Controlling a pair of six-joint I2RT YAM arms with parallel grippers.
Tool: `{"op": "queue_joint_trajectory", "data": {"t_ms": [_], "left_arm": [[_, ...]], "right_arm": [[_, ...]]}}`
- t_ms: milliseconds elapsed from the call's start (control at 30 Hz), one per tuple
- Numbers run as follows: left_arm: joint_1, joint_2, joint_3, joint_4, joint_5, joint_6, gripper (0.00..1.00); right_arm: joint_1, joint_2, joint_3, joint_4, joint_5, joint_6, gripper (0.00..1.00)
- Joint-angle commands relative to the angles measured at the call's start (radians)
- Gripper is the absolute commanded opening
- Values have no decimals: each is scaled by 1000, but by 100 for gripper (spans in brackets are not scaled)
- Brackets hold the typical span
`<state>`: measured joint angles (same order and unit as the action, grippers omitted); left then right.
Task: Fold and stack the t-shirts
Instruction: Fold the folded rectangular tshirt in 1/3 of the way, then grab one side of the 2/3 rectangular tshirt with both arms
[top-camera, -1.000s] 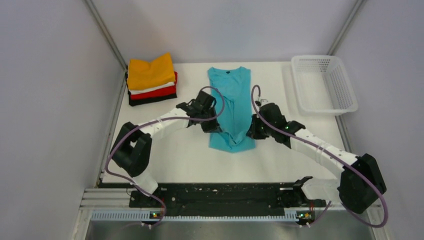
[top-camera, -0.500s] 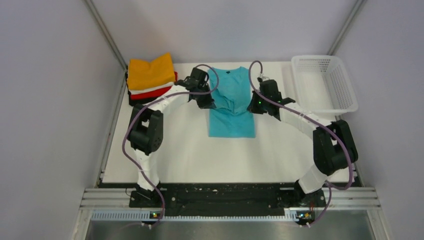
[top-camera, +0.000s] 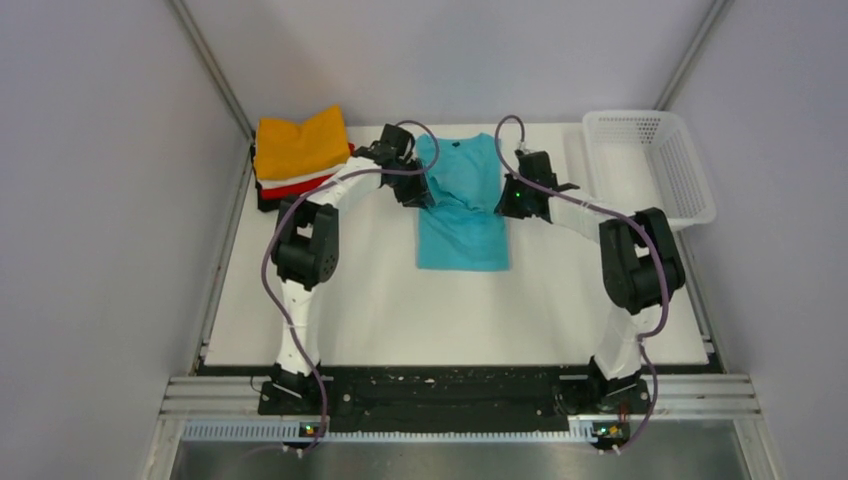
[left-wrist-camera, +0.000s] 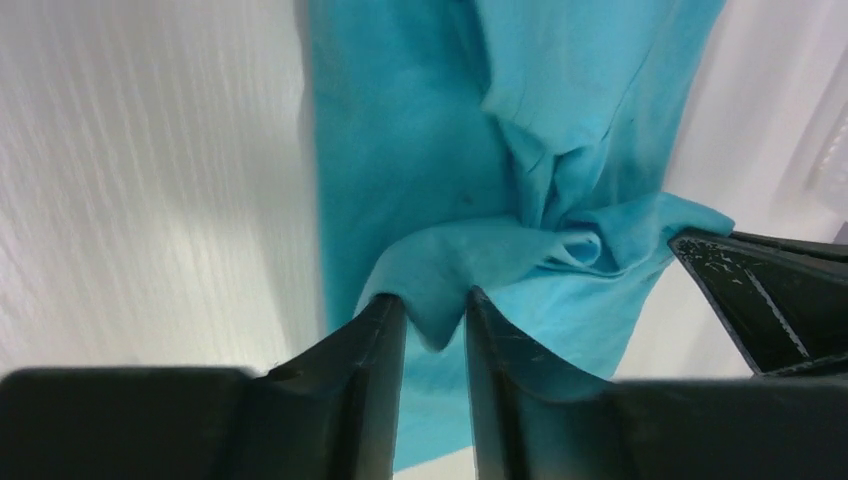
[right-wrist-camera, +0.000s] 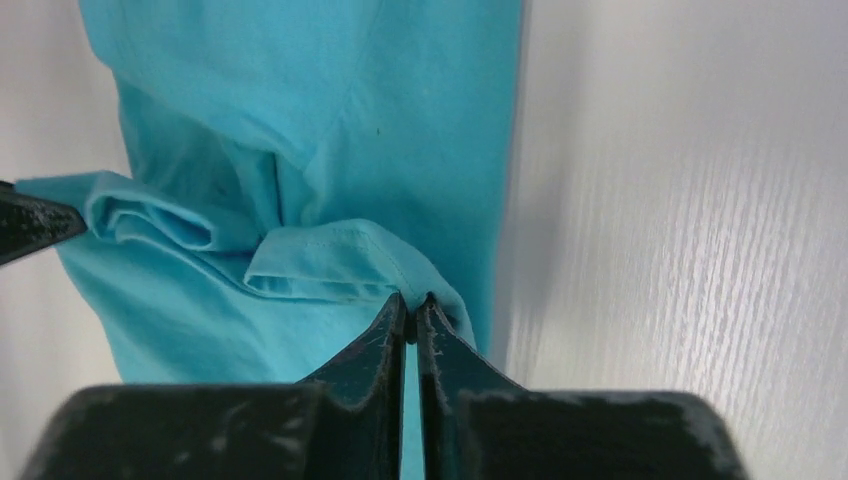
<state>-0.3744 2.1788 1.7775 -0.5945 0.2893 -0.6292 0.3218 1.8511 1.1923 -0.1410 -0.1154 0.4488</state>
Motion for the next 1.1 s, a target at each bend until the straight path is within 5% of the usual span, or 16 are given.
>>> {"op": "queue_joint_trajectory", "data": {"t_ms": [0, 33, 67, 200, 267, 567, 800, 1067], "left_arm": [[10, 31, 142, 17, 48, 64, 46], [11, 38, 174, -10, 37, 73, 55], [15, 40, 199, -55, 23, 81, 63], [26, -71, 138, -55, -39, 102, 96], [25, -161, 51, -24, -67, 110, 99], [4, -479, -539, 161, -16, -15, 99], [-39, -426, -658, 280, 47, -89, 97], [-61, -332, -675, 305, 28, -116, 60]], "right_arm": [[-28, 36, 127, 59, -31, 7, 21], [-31, 36, 143, 53, -41, 7, 48], [-31, 35, 155, 40, -46, 5, 59], [-32, -27, 126, 11, -47, -4, 88], [-31, -82, 66, 8, -48, -2, 98], [-31, -308, -322, 3, -202, 74, 99], [-30, -304, -413, 29, -223, 99, 91], [-31, -284, -464, 77, -175, 137, 64]]}}
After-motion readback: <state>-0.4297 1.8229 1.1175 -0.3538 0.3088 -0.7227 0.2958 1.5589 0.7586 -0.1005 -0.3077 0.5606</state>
